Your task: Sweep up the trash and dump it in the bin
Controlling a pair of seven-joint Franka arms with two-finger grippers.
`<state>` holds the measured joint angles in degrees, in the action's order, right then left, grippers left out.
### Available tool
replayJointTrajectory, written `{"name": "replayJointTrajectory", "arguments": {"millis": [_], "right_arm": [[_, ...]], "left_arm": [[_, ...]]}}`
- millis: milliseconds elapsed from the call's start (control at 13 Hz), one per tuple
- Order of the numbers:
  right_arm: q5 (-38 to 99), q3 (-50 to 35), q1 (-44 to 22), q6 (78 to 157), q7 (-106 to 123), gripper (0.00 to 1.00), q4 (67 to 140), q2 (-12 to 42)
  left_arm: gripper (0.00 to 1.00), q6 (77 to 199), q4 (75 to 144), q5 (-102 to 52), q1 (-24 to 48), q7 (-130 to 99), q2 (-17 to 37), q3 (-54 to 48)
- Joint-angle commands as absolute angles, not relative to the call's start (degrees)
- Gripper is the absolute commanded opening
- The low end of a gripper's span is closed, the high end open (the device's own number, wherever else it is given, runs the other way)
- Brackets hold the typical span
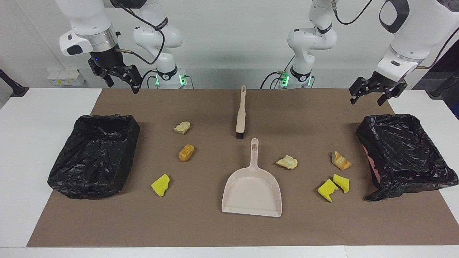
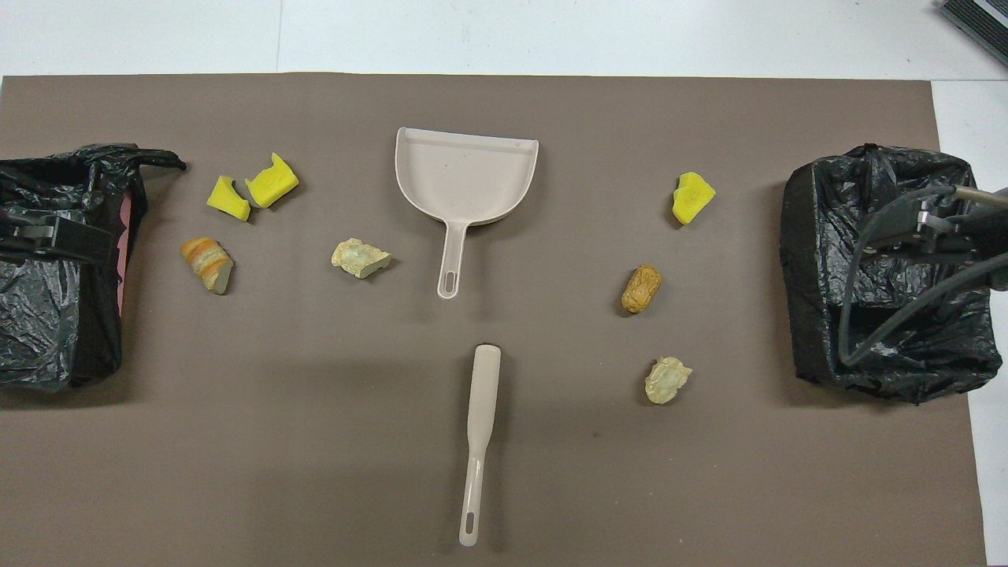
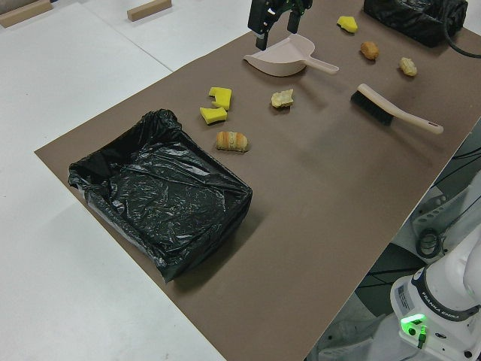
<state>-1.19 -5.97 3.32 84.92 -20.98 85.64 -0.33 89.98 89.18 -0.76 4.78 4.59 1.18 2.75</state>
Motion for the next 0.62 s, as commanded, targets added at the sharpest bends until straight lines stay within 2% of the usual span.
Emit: {"name": "replayJointTrajectory", "arguments": {"millis": [0, 538], "right_arm": [[-0.2, -6.0, 3.8, 84.3, -18.8, 1.0, 87.1, -1.8], [1.0, -5.8, 4.0, 84.5, -18.9, 1.0, 87.0, -1.8]], "left_arm": [[1.0, 89.3, 91.0, 0.3, 5.4, 5.3, -0.6, 3.2], [1.0, 89.8, 91.3, 0.3, 5.5, 4.7, -0.8, 3.2]]}}
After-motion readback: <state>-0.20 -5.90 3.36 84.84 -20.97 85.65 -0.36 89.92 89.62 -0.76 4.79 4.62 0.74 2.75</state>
